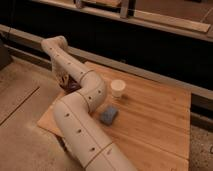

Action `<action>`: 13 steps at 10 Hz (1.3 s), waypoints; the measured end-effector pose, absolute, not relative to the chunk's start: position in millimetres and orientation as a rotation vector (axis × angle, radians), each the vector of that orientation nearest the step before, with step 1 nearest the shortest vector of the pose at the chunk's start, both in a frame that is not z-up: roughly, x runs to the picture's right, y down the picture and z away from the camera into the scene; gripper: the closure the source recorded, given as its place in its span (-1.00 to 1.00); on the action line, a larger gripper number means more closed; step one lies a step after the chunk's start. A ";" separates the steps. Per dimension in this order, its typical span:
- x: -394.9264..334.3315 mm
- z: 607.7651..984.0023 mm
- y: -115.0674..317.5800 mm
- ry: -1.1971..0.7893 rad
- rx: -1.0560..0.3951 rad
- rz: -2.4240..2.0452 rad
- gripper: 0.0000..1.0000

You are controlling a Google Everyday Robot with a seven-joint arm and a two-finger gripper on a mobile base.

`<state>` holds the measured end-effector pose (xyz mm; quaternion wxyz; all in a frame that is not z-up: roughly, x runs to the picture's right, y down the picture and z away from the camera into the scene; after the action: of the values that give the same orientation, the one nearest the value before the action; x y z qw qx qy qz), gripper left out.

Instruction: Push the ceramic bowl across the table

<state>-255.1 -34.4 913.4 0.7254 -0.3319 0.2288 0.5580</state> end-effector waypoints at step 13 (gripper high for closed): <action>-313.3 901.0 -13.5 0.449 -0.762 1.065 1.00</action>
<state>-313.3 -13.5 901.0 0.7699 -0.3512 0.2071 0.4910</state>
